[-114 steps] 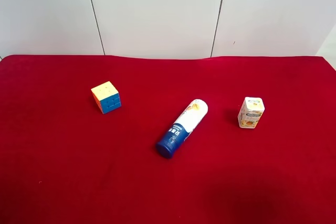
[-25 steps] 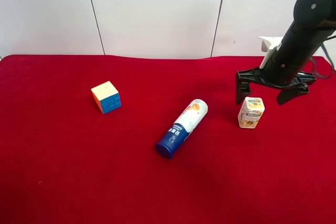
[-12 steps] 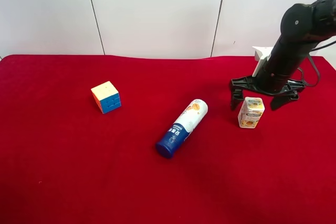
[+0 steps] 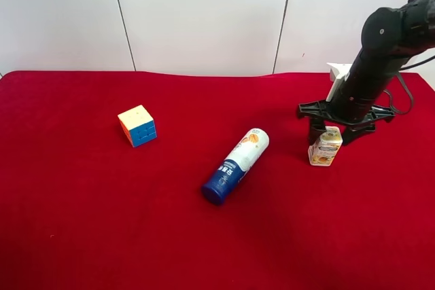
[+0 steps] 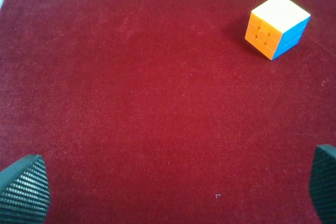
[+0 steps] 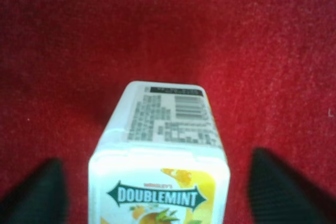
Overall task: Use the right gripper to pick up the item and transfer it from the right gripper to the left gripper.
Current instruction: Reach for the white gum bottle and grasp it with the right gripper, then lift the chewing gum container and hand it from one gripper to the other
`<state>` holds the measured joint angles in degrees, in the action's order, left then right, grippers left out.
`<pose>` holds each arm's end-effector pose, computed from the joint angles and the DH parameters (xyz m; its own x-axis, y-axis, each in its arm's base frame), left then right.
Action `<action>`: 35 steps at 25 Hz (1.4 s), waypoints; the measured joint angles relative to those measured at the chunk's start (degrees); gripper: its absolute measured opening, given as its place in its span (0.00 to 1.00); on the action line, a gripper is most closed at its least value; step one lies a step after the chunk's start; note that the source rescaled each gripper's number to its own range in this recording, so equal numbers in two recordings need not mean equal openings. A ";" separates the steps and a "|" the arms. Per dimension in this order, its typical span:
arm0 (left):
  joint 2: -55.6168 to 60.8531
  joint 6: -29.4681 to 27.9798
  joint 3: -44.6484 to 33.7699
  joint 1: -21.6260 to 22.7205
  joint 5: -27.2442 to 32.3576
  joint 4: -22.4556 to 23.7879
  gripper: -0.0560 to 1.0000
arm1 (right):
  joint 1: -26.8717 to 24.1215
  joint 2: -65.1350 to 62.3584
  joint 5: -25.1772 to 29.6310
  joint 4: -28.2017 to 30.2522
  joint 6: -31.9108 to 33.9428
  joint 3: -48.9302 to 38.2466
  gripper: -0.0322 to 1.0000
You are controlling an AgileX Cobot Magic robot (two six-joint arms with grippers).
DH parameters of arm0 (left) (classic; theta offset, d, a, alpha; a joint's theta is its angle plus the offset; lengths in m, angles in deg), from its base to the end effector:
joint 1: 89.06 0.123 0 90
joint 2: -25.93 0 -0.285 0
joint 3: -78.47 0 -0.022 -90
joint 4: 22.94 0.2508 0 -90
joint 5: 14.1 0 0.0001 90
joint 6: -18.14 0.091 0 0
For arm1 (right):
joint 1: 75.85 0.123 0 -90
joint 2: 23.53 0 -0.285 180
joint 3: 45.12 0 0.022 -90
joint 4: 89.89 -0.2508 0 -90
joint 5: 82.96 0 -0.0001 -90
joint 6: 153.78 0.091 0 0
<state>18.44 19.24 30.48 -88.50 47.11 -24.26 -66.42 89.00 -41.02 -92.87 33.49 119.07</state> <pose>-0.0071 -0.0019 0.2795 -0.4490 0.0037 -0.8935 0.0119 0.9999 -0.0018 0.3298 0.0580 0.1583 -0.9869 0.0031 -0.1615 -0.0070 0.9981 0.0617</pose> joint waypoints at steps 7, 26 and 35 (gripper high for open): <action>0.00 0.00 0.00 0.00 0.00 0.00 1.00 | 0.00 0.00 0.48 0.00 0.36 0.00 0.03; 0.00 0.00 0.00 0.00 0.00 0.00 1.00 | 0.00 -14.46 9.95 -4.40 -8.90 5.78 0.03; 0.00 0.00 0.00 0.00 0.00 0.00 1.00 | 4.40 -21.20 11.87 -7.74 -19.25 5.78 0.03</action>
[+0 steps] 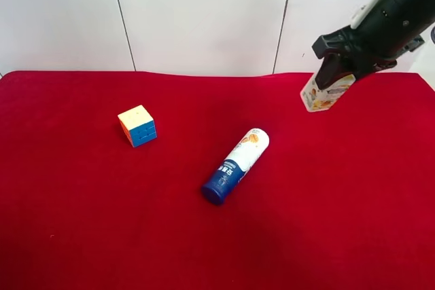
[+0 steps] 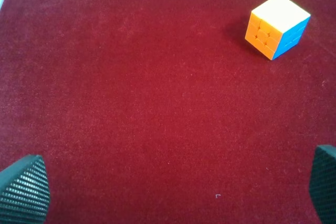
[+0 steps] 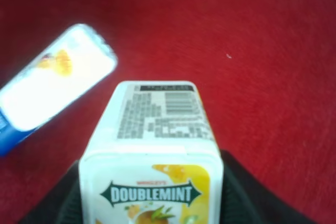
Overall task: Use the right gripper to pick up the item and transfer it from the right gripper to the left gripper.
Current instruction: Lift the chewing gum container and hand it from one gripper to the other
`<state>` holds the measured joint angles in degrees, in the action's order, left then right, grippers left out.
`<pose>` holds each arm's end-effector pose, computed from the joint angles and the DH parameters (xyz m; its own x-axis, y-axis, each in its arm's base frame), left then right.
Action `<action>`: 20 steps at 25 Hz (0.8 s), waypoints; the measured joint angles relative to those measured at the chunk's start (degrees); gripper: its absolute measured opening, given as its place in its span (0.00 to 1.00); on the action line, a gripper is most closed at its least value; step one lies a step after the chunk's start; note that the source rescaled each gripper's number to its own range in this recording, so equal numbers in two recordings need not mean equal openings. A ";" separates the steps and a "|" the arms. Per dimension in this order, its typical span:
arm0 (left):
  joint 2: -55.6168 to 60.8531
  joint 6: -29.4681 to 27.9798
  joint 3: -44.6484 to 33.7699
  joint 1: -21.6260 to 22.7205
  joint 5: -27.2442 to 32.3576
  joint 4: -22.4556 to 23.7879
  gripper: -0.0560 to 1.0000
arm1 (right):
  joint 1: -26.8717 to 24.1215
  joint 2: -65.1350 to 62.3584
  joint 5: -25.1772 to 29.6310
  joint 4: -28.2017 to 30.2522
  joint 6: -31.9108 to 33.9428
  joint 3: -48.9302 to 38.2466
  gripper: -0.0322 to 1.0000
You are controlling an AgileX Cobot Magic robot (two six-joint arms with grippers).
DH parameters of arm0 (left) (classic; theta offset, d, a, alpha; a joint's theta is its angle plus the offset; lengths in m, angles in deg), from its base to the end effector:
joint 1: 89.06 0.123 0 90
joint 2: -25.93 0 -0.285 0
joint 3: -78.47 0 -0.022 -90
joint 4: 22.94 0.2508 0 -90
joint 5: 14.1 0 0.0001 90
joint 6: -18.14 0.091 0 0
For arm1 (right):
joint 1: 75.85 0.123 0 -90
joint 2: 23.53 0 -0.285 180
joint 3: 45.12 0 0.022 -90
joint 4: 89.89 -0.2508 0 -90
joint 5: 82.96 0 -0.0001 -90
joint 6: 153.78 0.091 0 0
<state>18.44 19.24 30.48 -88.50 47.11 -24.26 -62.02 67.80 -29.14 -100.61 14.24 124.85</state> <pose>-0.0071 -0.0019 0.2795 -0.4490 0.0037 -0.8935 0.0119 0.9999 -0.0018 0.2834 0.0838 0.2987 -0.8445 -0.3073 -0.4386 -0.3829 0.9190 0.0934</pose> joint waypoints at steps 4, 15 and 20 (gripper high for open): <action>0.00 0.00 0.00 0.00 0.00 0.00 1.00 | 3.88 -1.71 0.00 -1.89 -4.97 0.00 0.03; -6.11 8.63 0.60 0.00 1.21 -7.83 1.00 | 10.92 -2.21 -0.48 -13.39 -23.40 0.00 0.03; -13.47 15.30 2.93 -5.27 1.97 -19.23 1.00 | 11.57 -2.21 -0.41 -18.64 -31.41 0.00 0.03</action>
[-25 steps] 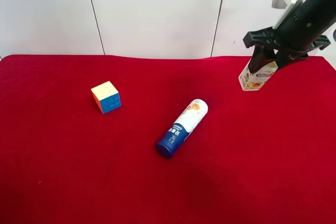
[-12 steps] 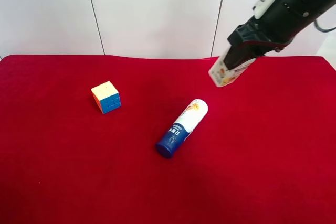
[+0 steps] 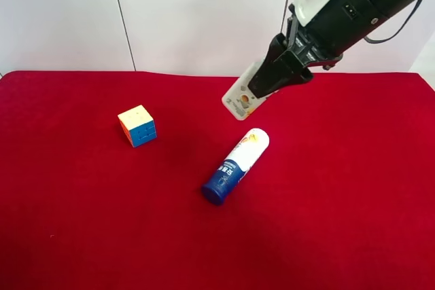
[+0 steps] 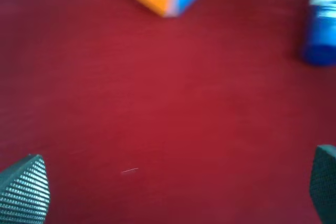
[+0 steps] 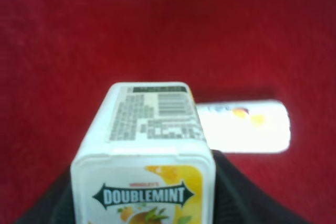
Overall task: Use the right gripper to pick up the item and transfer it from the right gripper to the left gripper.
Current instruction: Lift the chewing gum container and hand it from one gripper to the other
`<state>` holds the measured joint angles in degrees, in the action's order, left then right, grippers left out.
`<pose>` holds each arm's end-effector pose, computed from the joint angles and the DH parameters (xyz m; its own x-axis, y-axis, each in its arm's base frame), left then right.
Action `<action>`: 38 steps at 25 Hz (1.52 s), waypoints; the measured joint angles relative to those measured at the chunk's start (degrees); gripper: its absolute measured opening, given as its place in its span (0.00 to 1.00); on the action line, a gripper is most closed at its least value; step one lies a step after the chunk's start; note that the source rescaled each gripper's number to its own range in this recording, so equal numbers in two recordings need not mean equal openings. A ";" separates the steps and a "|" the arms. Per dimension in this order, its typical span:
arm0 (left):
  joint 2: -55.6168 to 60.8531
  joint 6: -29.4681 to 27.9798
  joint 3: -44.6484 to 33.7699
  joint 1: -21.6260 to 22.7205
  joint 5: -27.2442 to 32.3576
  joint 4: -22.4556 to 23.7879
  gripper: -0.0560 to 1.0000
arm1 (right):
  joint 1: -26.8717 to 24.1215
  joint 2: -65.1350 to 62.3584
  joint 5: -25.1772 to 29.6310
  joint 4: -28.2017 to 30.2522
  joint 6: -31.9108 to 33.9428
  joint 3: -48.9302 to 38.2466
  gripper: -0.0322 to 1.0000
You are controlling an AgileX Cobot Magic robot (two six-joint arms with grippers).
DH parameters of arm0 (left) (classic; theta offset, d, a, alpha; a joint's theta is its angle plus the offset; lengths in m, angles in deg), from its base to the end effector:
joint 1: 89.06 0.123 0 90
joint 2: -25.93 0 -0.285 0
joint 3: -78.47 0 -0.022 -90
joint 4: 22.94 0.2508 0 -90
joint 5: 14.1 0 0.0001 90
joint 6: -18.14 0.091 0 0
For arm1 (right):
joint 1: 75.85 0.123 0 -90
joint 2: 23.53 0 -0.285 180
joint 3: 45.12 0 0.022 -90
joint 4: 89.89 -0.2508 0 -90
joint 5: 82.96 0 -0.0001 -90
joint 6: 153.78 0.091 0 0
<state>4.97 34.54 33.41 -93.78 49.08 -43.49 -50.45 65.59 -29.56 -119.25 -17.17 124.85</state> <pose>0.0200 -0.0303 0.2941 -0.5660 0.1596 -0.8088 0.3951 0.9136 -0.0963 0.2467 0.1568 0.3183 -0.4572 -0.6447 -0.6126 -0.8498 0.5199 0.0870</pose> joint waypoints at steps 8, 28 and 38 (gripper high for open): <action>-11.91 4.61 1.59 -13.58 -1.12 -8.85 1.00 | 2.16 0.00 2.33 -6.80 -9.66 0.00 0.03; -35.64 30.28 1.59 -18.24 -9.68 -29.83 1.00 | 14.50 -0.06 5.17 -9.93 -11.87 0.00 0.03; -42.03 36.02 7.28 -18.24 -9.47 -32.38 1.00 | 14.50 -0.06 7.91 -15.11 -14.95 0.00 0.03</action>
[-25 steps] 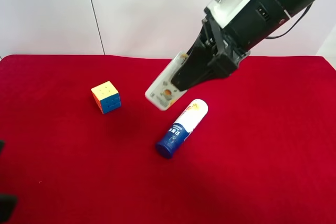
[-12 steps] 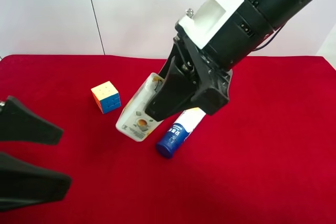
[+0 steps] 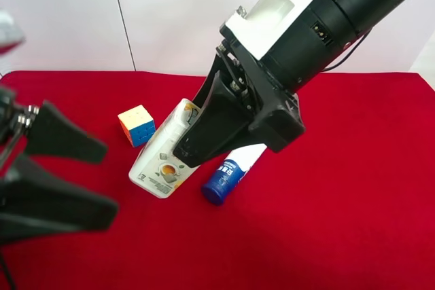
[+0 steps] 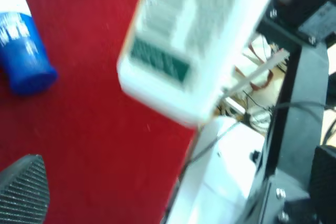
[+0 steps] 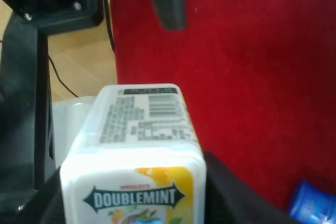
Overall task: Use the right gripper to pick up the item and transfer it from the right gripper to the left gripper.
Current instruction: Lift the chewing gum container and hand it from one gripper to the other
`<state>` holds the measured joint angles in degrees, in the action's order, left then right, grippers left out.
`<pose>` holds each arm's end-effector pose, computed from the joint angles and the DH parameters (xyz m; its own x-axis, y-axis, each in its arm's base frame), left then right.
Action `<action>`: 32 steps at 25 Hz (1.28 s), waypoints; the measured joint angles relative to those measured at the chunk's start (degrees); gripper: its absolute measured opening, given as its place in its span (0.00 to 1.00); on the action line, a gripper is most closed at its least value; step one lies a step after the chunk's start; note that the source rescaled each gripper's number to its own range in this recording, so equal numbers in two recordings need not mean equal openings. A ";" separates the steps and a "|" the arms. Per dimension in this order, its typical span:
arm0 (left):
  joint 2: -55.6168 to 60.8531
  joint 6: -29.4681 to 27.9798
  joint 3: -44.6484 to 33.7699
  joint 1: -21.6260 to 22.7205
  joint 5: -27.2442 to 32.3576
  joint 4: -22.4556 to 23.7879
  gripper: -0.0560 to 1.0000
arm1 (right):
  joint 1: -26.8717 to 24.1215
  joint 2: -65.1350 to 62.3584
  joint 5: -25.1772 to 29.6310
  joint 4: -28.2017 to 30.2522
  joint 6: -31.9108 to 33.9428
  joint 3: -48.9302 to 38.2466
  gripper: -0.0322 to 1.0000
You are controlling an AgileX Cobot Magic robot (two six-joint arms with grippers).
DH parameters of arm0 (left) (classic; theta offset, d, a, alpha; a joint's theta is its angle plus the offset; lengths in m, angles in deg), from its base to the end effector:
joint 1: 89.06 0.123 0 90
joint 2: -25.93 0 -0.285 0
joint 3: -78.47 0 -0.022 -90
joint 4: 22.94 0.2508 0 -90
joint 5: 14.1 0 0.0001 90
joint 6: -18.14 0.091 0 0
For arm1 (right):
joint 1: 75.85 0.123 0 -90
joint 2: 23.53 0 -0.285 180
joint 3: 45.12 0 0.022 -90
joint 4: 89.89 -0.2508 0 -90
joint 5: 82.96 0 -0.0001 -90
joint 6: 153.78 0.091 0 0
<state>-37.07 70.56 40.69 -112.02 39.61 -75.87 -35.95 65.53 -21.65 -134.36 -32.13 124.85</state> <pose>0.1297 -0.1186 0.2981 -0.5170 0.4251 -0.7430 0.8321 0.4532 -0.3197 0.1793 0.2229 0.3269 -0.1663 -0.7009 -0.6936 -0.9803 0.0416 0.1930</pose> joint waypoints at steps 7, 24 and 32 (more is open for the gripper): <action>-5.27 2.39 5.79 0.00 3.29 -0.61 1.00 | 0.00 0.00 1.72 -2.92 -1.23 0.00 0.03; -8.18 4.93 6.29 -4.35 4.08 -1.04 1.00 | 0.00 0.00 -1.20 -6.39 -4.79 0.00 0.03; -8.18 4.93 6.29 -4.35 4.07 -1.04 0.79 | 0.00 0.00 -1.76 -8.42 -6.14 0.00 0.03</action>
<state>-45.25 75.49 46.98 -116.37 43.69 -76.91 -35.95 65.53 -23.41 -142.77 -38.27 124.85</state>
